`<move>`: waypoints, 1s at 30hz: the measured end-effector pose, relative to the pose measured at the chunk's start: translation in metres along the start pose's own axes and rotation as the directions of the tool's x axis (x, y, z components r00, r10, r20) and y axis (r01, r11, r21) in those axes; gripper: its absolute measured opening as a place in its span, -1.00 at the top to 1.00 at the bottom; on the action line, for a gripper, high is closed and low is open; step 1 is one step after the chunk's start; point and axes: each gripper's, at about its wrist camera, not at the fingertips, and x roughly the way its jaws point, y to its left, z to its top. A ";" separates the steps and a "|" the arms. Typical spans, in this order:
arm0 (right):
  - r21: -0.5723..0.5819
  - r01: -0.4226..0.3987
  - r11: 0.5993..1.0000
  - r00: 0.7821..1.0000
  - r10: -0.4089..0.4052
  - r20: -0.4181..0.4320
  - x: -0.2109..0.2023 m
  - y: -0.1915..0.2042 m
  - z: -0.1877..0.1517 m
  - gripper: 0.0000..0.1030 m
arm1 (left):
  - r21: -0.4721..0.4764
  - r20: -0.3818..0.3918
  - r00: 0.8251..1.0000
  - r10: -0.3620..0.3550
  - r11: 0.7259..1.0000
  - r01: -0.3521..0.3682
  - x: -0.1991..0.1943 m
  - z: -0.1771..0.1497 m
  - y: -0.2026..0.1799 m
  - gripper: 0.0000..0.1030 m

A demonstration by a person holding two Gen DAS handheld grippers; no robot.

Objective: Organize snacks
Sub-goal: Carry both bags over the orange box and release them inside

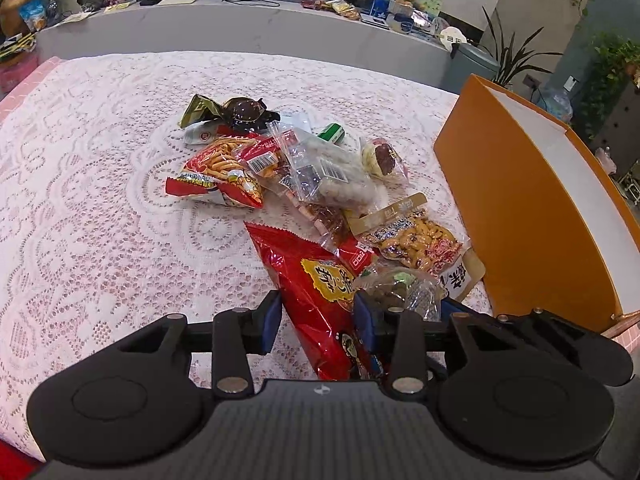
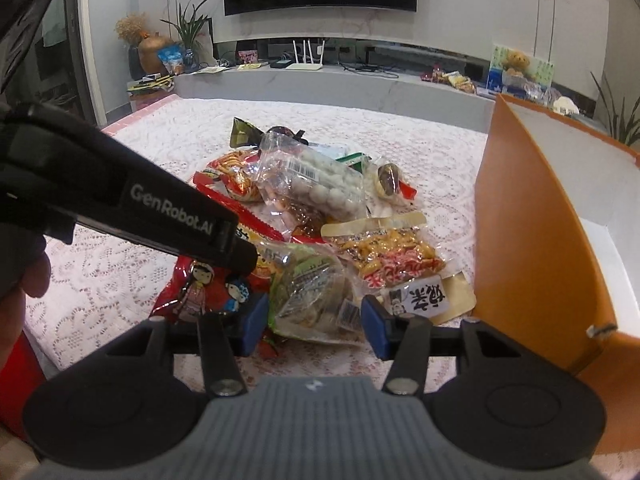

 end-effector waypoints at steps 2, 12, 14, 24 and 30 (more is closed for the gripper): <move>-0.017 0.010 1.000 1.000 -0.010 0.013 -0.002 0.004 -0.001 0.30 | -0.011 -0.004 1.000 -0.006 1.000 0.006 -0.003 0.000 0.003 0.19; 0.056 -0.011 0.998 0.999 0.009 0.043 -0.018 0.002 0.004 0.46 | 0.019 0.031 1.000 -0.006 1.000 0.006 -0.030 -0.003 0.021 0.42; 0.092 -0.046 0.995 0.998 0.041 0.054 -0.022 0.001 0.005 0.46 | 0.030 0.040 0.999 -0.008 1.000 0.007 -0.037 -0.002 0.023 0.45; 0.135 -0.094 0.986 0.993 0.084 0.083 -0.051 0.010 0.018 0.46 | 0.211 0.023 0.999 0.035 0.977 -0.039 -0.049 -0.007 0.010 0.52; 0.205 -0.074 0.976 0.997 0.077 -0.008 -0.039 0.001 0.008 0.47 | 0.214 -0.045 0.999 0.020 0.977 -0.010 -0.039 -0.007 0.003 0.45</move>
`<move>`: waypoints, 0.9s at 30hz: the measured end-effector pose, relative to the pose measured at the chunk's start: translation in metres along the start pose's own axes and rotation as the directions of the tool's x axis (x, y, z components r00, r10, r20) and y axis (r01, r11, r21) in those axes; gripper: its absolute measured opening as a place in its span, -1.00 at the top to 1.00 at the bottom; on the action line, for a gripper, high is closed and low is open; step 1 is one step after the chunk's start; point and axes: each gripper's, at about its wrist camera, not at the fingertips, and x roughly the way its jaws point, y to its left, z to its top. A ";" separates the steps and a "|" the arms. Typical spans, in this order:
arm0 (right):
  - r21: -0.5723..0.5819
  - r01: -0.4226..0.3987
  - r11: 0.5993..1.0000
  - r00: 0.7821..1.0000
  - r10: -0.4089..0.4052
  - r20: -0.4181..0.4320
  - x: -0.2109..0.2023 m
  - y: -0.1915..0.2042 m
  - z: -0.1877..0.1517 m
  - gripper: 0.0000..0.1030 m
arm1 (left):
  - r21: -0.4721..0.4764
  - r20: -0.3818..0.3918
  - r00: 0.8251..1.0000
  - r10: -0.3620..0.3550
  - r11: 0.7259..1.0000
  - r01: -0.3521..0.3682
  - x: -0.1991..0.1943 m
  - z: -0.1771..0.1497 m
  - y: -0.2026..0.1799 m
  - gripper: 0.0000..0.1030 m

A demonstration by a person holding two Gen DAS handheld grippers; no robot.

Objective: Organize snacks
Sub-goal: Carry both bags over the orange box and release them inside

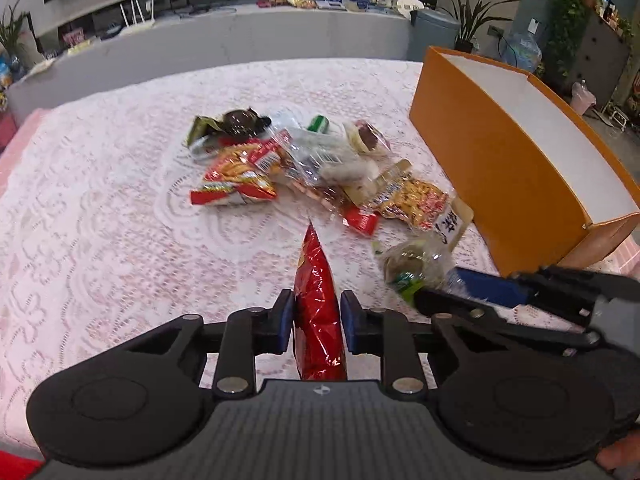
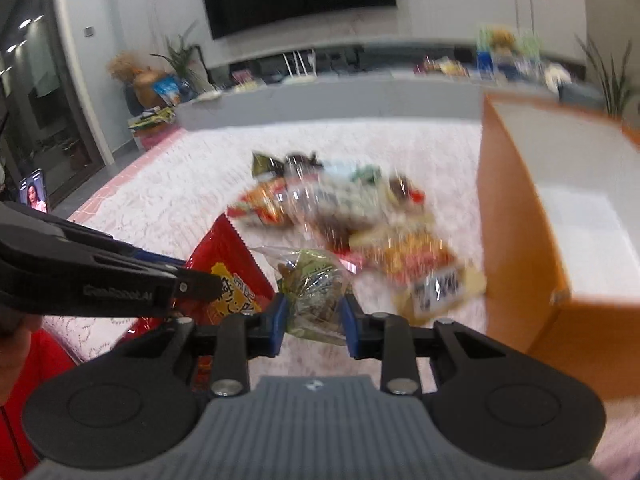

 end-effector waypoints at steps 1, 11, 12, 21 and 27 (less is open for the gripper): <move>0.008 0.003 1.000 1.000 -0.003 -0.003 0.001 -0.001 -0.002 0.47 | 0.000 -0.016 1.000 0.013 1.000 -0.013 0.002 0.001 -0.001 0.37; 0.058 0.006 0.998 1.000 -0.006 -0.010 0.003 -0.013 -0.010 0.47 | 0.013 -0.045 0.997 0.059 0.998 -0.058 0.003 0.005 -0.003 0.47; 0.057 0.001 0.998 1.000 -0.001 -0.006 0.000 -0.013 -0.008 0.47 | 0.009 -0.034 0.998 0.058 0.998 -0.057 -0.001 0.007 -0.003 0.47; 0.042 -0.055 0.998 0.990 0.049 0.129 -0.056 -0.019 0.033 0.48 | 0.007 0.132 0.991 -0.003 1.000 0.003 -0.063 0.052 -0.023 0.47; 0.069 0.009 0.998 0.974 -0.025 0.225 -0.107 -0.058 0.074 0.48 | 0.046 0.245 0.963 -0.113 0.993 0.105 -0.088 0.097 -0.058 0.47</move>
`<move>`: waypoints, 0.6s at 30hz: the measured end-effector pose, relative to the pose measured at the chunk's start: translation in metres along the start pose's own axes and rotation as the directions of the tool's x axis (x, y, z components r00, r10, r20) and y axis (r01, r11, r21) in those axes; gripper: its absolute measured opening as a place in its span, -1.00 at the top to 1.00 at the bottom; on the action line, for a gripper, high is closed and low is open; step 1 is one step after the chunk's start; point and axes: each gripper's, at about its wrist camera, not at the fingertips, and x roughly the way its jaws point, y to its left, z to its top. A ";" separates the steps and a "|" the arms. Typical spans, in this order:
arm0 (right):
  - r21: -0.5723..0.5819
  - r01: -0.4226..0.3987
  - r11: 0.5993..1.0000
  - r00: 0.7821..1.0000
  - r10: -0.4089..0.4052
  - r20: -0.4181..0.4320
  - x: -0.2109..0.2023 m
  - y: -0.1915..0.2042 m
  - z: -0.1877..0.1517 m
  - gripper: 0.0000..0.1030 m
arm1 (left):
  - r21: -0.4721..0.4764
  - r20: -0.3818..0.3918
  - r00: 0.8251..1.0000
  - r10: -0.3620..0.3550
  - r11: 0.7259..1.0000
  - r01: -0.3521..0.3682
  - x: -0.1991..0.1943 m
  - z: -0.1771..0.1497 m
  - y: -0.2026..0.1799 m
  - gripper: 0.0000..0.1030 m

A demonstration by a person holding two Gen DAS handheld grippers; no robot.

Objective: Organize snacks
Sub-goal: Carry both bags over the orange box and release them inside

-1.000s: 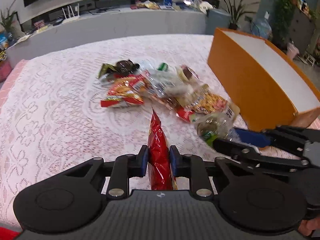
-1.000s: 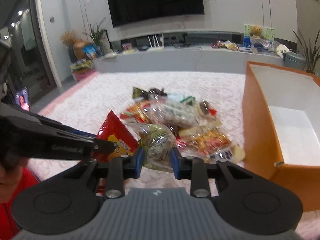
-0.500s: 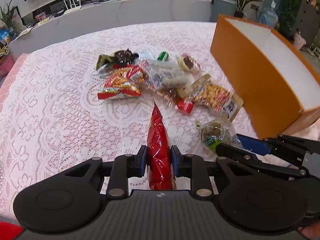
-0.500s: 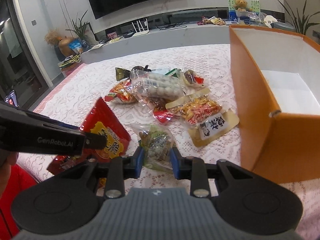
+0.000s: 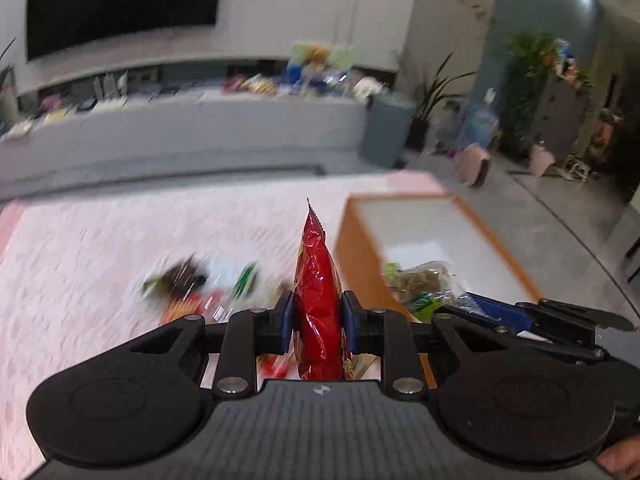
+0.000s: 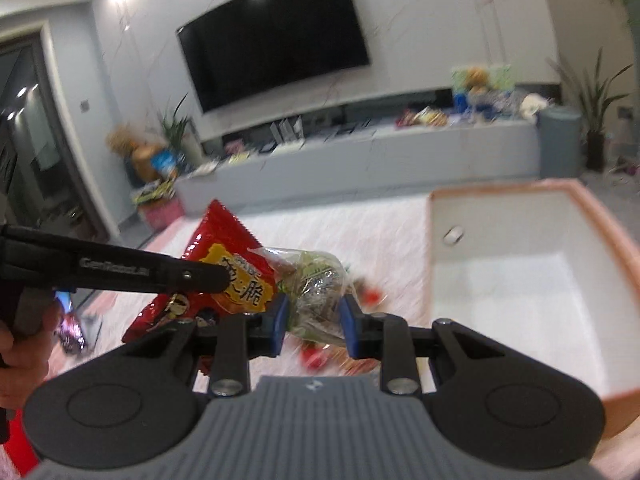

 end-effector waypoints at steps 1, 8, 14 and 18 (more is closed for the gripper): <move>-0.002 0.023 1.000 1.000 -0.023 0.008 -0.005 -0.008 0.008 0.48 | 0.009 0.011 1.000 -0.016 1.000 0.015 0.002 0.008 -0.008 0.47; 0.060 0.195 0.979 0.974 -0.186 -0.131 -0.013 -0.078 0.034 0.48 | 0.023 -0.042 0.983 -0.181 0.983 0.182 0.052 0.038 -0.068 0.47; 0.107 0.245 0.964 0.933 -0.204 -0.298 0.002 -0.127 0.029 0.48 | -0.002 -0.252 0.956 -0.151 0.988 0.155 0.130 0.035 -0.095 0.47; 0.192 0.217 0.957 0.917 -0.132 -0.377 0.017 -0.152 0.028 0.49 | -0.011 -0.382 0.915 -0.129 0.991 0.135 0.168 0.024 -0.102 0.47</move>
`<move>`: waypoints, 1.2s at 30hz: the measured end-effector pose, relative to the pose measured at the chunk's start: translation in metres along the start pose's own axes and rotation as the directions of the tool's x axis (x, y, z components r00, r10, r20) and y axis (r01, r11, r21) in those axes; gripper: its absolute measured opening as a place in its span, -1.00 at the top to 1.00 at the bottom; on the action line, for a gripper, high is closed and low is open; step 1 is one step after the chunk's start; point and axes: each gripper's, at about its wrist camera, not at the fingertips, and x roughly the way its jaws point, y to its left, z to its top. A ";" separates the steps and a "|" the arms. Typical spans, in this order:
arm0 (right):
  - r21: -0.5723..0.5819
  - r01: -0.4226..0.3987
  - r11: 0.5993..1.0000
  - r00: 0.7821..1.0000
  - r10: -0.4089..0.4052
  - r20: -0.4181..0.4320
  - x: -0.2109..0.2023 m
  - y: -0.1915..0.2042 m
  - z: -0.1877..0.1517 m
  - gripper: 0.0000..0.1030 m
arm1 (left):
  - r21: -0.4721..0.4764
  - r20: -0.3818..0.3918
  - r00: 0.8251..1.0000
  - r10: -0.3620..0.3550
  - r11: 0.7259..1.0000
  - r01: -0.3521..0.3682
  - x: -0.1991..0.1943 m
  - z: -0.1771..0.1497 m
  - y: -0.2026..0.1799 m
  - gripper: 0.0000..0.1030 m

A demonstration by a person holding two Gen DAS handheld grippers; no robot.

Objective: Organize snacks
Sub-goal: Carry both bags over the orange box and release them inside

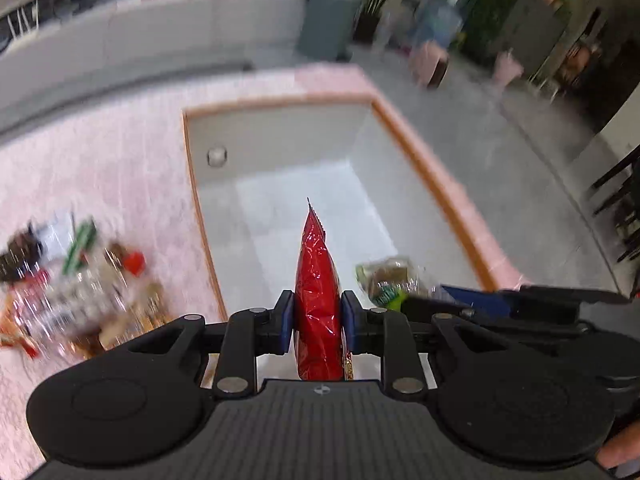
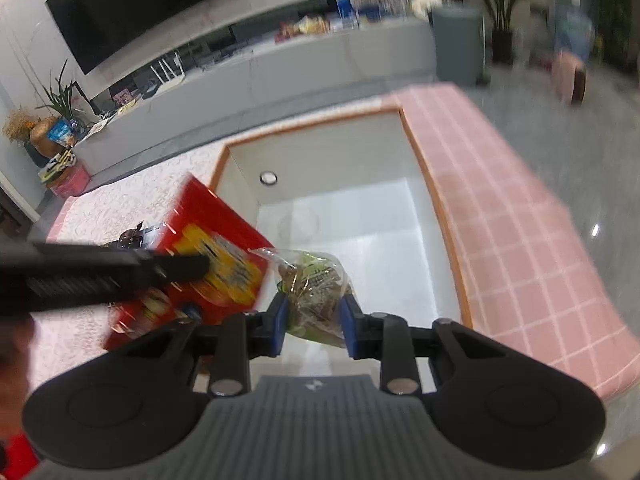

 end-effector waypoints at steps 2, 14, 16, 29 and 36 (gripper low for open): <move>0.013 -0.019 1.000 0.999 0.019 -0.046 0.012 -0.006 0.006 0.49 | 0.002 -0.031 0.999 0.017 1.000 -0.017 0.012 -0.002 -0.002 0.47; -0.114 0.011 0.993 0.967 -0.040 -0.250 0.066 -0.006 0.007 0.49 | 0.029 -0.159 0.984 0.078 0.997 -0.075 0.031 -0.009 -0.003 0.47; -0.123 0.018 0.992 0.964 -0.049 -0.260 0.071 -0.007 0.007 0.49 | 0.039 -0.157 0.984 0.083 0.996 -0.078 0.030 -0.008 -0.004 0.46; -0.085 0.100 0.991 0.968 -0.116 -0.221 0.083 0.010 0.000 0.48 | 0.042 0.010 0.999 0.037 0.998 -0.037 -0.031 -0.018 0.008 0.32; -0.181 0.214 0.960 0.945 -0.250 -0.209 0.088 0.026 -0.003 0.44 | 0.062 0.076 0.993 0.089 0.994 -0.094 -0.052 -0.029 0.022 0.27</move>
